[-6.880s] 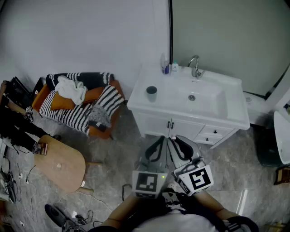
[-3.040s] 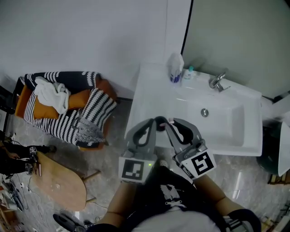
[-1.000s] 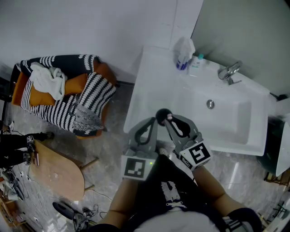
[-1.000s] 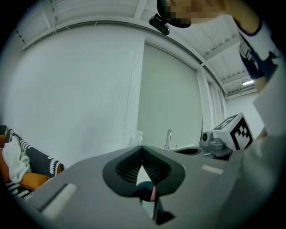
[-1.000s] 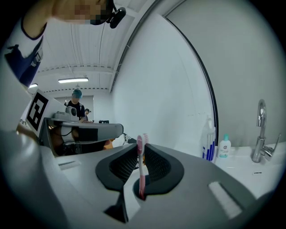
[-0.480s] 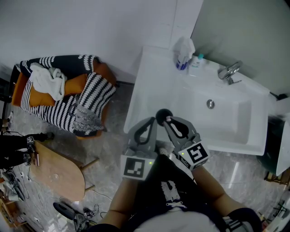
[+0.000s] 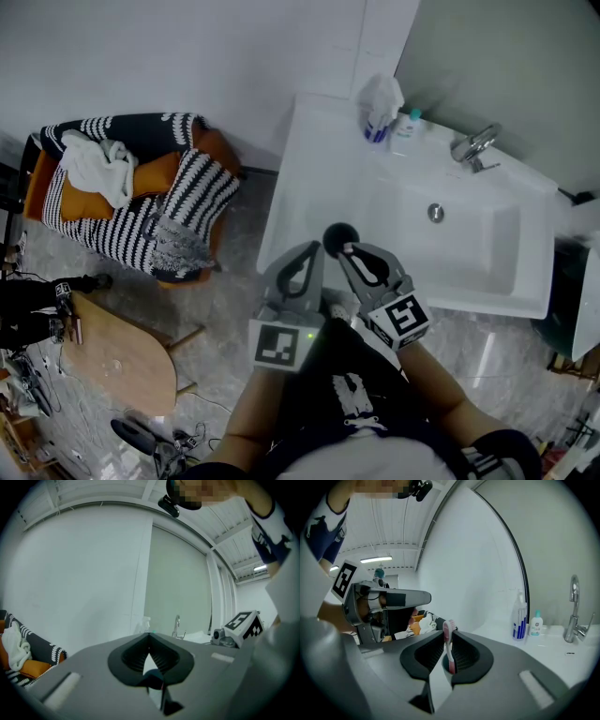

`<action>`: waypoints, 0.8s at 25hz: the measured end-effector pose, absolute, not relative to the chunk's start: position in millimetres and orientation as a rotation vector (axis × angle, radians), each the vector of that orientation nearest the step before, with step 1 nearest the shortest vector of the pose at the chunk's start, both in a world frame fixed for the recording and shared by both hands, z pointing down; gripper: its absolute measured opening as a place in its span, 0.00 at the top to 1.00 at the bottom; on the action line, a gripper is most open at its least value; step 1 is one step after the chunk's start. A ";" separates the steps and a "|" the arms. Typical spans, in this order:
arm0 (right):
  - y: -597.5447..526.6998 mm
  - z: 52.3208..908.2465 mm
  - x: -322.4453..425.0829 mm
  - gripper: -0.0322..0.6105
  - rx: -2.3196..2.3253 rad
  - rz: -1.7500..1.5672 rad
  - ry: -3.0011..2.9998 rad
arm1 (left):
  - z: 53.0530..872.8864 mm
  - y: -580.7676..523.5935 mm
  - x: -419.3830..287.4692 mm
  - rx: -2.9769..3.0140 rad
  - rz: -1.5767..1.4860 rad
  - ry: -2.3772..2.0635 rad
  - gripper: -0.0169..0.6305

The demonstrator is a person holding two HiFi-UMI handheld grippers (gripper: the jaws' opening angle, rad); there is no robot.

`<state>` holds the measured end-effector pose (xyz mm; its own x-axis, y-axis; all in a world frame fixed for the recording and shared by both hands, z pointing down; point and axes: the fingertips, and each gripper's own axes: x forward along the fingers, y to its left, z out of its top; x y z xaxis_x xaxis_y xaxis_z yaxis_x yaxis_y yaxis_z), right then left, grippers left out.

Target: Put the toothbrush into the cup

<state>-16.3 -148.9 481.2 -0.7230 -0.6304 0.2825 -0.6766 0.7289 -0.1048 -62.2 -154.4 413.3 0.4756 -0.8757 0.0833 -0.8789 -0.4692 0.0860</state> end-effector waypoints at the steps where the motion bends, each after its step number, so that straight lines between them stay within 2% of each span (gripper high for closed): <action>1: -147.9 482.2 -16.8 0.86 1.033 0.297 -2.700 | 413.0 -154.1 -62.5 2.597 0.040 -1.550 0.97; 20: -137.1 505.3 -20.7 0.86 0.989 0.290 -2.643 | 410.5 -149.2 -63.4 2.610 0.028 -1.523 0.97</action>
